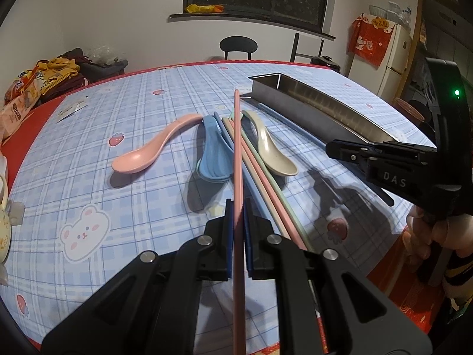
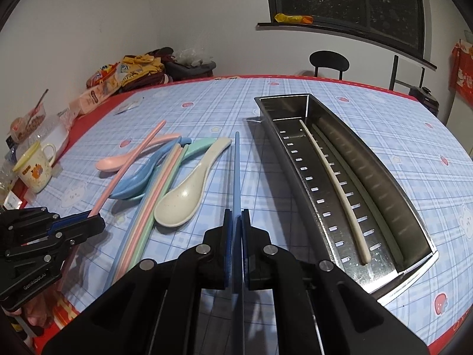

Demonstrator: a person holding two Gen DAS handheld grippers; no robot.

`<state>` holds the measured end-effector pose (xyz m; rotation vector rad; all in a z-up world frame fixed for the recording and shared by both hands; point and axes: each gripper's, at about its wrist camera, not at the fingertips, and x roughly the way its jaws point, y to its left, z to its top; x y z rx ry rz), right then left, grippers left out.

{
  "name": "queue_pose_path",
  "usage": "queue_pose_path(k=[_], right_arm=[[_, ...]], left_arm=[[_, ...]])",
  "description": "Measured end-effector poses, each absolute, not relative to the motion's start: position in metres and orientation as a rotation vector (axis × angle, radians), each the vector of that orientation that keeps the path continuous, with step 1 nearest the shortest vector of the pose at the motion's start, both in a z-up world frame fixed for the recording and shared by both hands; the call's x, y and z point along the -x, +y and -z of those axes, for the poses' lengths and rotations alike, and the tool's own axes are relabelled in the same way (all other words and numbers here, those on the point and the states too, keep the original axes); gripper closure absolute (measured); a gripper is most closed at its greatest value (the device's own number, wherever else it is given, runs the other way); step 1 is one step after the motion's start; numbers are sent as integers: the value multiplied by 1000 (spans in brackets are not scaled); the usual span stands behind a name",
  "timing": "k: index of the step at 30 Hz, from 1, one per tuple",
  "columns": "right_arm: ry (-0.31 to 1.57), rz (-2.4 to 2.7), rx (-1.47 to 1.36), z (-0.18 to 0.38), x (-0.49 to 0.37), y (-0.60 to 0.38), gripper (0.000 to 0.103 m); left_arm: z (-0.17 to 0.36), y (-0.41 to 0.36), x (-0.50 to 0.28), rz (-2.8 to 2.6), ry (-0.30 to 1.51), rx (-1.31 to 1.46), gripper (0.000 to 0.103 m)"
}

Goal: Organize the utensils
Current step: 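Carry the blue and pink chopsticks into the steel holder and release them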

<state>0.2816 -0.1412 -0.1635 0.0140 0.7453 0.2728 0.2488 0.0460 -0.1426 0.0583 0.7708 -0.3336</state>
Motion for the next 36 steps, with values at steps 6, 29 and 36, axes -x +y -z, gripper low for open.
queue_pose_path(k=[6,29,36], right_arm=[[732,-288,-17,162,-279,-141,97],[658,-452,-119,127,-297,-199,97],[617,-443,-155,126,-330,-245,97]], left_arm=[[142,49,-247,322,760,-48,93],[97,41,-267,283,754,203,93],[90,-15,-300,349,766,384,93]])
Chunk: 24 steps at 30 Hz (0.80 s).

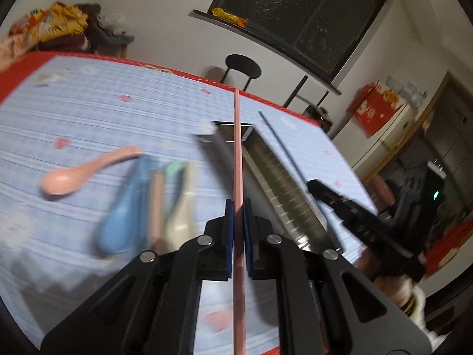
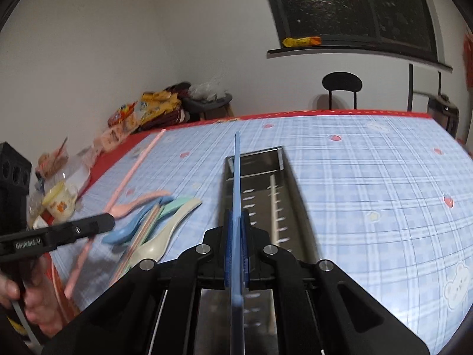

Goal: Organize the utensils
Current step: 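Carry the blue and pink chopsticks into the steel holder and release them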

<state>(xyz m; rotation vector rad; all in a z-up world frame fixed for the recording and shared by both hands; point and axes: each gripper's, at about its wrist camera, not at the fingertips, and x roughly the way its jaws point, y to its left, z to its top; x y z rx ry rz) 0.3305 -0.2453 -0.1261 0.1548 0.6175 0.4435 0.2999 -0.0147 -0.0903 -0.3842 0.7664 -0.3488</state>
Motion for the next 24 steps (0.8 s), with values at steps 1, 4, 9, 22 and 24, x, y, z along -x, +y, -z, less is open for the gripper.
queue_pose_path(k=[1,4,9,22,24], right_arm=[[618,-444,-173,128,-332,-251,97],[644,-431,-206,133,-337,-267,97],[662,-413,-239,139,-340,-277,97],[704,-397,-235,150,-346,-274,97],[710,-392,-231,152,-348,-273,96]], left_arm=[[91,-25,-306,354,772,407,93],[98,-47,-322,360,798,487,93],[115,-70,-347,341,829,654,93],[145,-98,-363,239,847,760,93],[146,-99,-363,235,846,763,93]])
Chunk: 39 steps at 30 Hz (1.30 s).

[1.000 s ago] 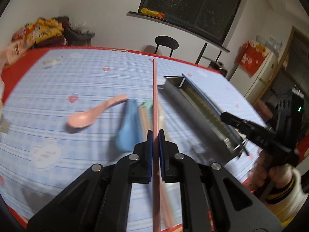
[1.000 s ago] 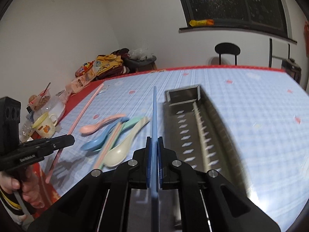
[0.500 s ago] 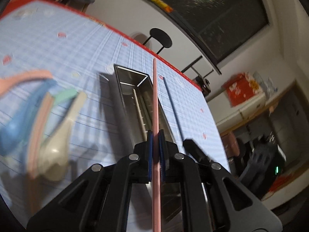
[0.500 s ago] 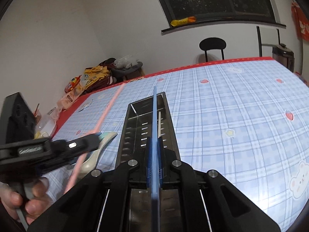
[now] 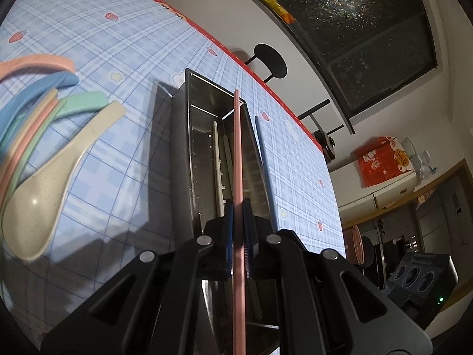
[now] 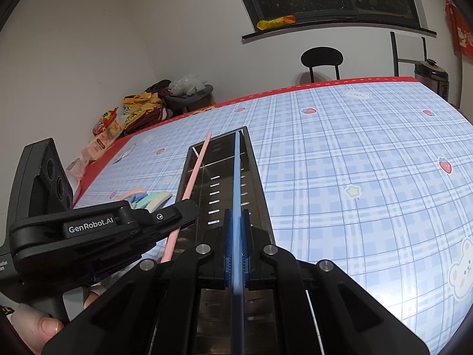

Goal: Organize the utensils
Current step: 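Carry the blue and pink chopsticks into the steel holder and release them, then lift both open tools from the holder and move them over the spoons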

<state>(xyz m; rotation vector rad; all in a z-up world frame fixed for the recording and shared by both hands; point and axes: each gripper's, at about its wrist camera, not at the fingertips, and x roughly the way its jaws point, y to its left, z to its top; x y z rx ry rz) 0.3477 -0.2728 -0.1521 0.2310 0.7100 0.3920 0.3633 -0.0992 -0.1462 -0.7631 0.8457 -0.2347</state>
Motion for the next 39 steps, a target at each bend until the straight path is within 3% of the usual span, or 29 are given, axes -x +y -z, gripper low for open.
queue_pose_path(k=[14,19,22,24,26,27,29,31,33,39], right_arm=[[726,-386,-213,158,-352,-269,96],[716,-394,-212,156,-351,-269,96],[685,-403,-219,150,-346,-270,94],[655,-401,-217,144,-342,-272,82],[632,-389,-207,141,-338,-272,54],[617,-381,-197,139,-336,-271,48],[590,-368,-178,136,-333,-269,21],[559,-342,-152,133,-329,-266,6],[530,-311,-114,131,-326,-262,6],[473,-228,-38,128,-321,-252,6]], left_arm=[[151,-102,-370,211,831,752,93],[141,-101,-369,235,803,733,72],[129,-93,-365,234,765,720,66],[118,-87,-362,229,735,705,58],[107,-77,-357,212,695,688,51],[100,-69,-354,204,673,677,45],[91,-59,-349,182,646,661,32],[83,-46,-343,150,619,647,15],[74,-31,-336,123,596,623,6],[62,3,-317,39,564,453,6]])
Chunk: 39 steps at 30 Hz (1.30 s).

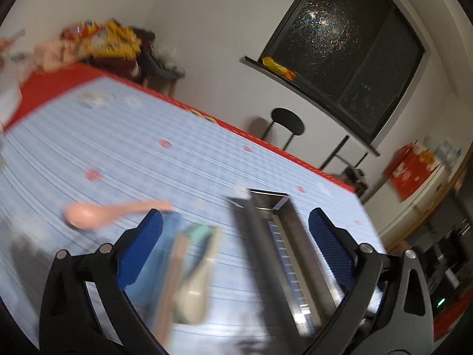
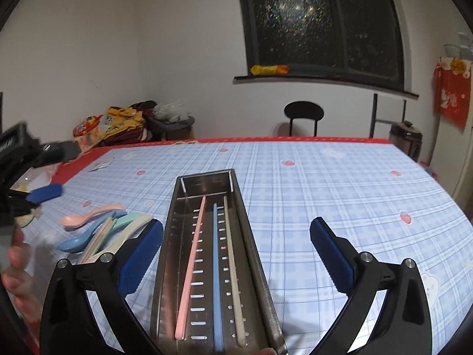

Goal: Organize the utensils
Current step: 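Lift both open tools from the holder and move them over the spoons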

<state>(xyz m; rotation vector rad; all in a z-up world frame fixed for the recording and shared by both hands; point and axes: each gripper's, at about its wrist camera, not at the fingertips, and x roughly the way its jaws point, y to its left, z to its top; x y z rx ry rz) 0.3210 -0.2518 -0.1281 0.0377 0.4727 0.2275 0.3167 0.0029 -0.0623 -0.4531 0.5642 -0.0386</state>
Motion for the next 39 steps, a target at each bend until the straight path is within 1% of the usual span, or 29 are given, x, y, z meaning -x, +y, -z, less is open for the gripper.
queue_pose_path(k=[6,10,18,20,23,24,26,27,29,30,32,35,36,39], right_arm=[[440,-178,-57,119,-304,-242,6],[433,-205,-92,115,-293,-225,6],[524,-315,-112,126,-298,-170,6],[541,-337,-126,128,-299,-161,8],[568,-346,-110,132,-302,-144,23],[583,-343,-96,134,-303,-137,25],[609,-344,-84,138,-306,-128,34],[625,-346,-85,141,-309,-124,36],[650,-350,-98,146,-315,-120,46],[670,-345,-109,150,-320,-117,50],[701,-342,-134,155,-326,-115,60],[734,-332,-135,160,-334,-110,66],[742,-329,-128,162,-335,-108,67],[768,-326,-118,165,-340,-104,71]], left_arm=[[51,44,-294,82,487,201,6],[48,64,-284,131,465,85,6],[62,108,-284,168,500,35,6],[66,116,-287,165,504,30,6],[71,128,-292,153,515,23,6],[72,131,-294,155,517,23,6],[75,134,-299,160,520,17,6],[75,134,-304,152,520,6,6],[74,131,-314,133,505,8,7],[74,131,-319,141,504,19,7],[76,127,-332,188,521,54,8],[83,118,-344,223,543,26,13],[87,117,-347,232,554,21,16],[99,126,-356,268,620,54,30]])
